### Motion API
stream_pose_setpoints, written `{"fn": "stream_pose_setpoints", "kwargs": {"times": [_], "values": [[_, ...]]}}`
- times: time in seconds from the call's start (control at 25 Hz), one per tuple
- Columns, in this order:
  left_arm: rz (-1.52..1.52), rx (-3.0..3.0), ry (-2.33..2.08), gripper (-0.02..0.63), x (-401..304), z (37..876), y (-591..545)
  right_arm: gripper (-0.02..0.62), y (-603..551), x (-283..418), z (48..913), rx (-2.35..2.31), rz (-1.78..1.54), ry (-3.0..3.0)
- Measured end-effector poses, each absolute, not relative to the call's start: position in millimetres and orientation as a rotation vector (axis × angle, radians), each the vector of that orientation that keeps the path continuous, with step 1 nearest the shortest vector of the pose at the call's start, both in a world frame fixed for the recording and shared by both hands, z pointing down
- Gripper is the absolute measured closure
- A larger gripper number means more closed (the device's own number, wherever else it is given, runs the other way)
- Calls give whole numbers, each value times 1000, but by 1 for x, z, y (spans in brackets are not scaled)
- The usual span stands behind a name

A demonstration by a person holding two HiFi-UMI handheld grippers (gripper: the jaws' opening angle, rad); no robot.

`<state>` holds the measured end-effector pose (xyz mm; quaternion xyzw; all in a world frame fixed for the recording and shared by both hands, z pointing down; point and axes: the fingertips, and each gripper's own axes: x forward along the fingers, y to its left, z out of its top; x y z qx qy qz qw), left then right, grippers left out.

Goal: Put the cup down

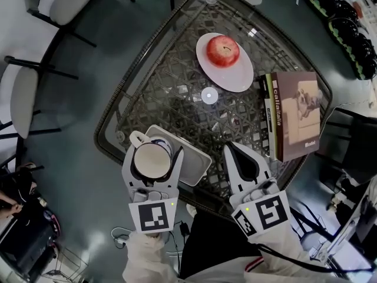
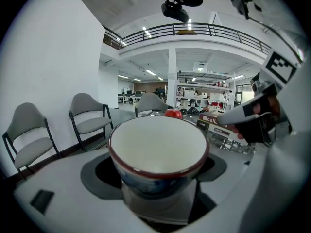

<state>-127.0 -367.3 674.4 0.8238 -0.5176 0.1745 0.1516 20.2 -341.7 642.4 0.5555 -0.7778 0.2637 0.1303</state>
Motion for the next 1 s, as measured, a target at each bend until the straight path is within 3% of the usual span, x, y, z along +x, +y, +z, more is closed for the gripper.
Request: {"fn": "stream_pose_setpoints", "kwargs": {"times": [1.0], "values": [[485, 2334, -1512, 189, -126, 682, -367, 591, -344, 9, 653, 1576, 799, -2264]]}}
